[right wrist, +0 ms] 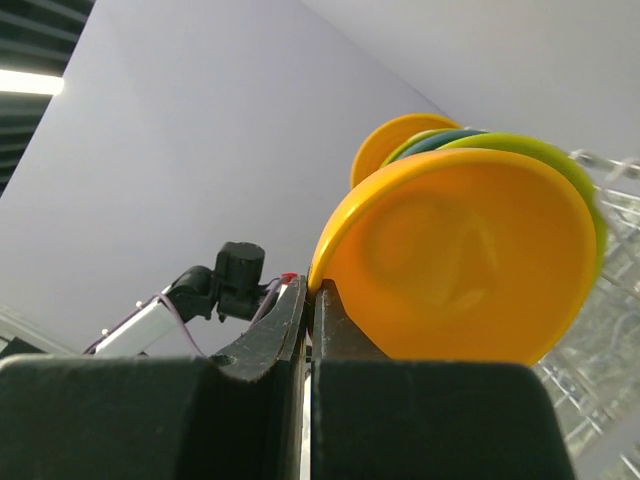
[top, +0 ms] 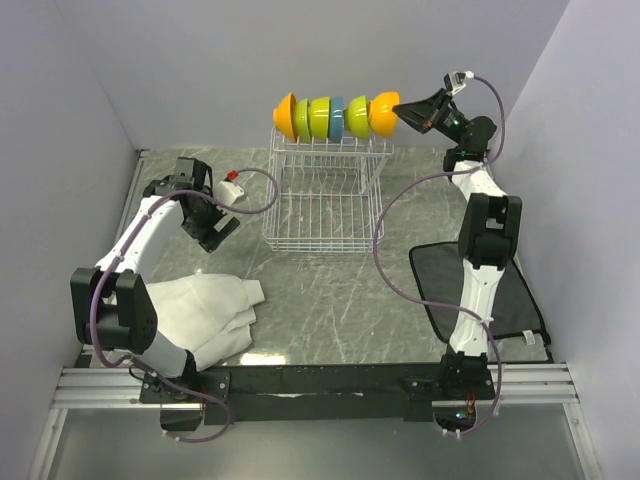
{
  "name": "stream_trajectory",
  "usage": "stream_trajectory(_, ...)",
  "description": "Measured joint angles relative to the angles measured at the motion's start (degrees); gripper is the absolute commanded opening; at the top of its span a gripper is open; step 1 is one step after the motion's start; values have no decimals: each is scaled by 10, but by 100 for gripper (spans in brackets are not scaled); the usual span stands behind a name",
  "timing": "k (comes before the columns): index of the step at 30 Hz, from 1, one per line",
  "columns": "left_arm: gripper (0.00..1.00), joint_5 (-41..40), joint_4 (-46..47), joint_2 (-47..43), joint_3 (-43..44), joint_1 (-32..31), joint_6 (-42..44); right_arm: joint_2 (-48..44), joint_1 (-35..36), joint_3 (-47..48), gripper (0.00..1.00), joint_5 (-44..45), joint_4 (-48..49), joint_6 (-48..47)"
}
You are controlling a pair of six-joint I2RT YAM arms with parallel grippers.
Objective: Load the bowls into the dish rack
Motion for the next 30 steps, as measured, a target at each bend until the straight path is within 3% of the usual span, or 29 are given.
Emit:
stream_trajectory(15,97,-8,-4,0,0,-12,2,0,21,-7,0,14,20,5)
stream_trajectory(30,97,-11,-2,0,-1,-37,-1,18,3,-6,0,16,-51,-60)
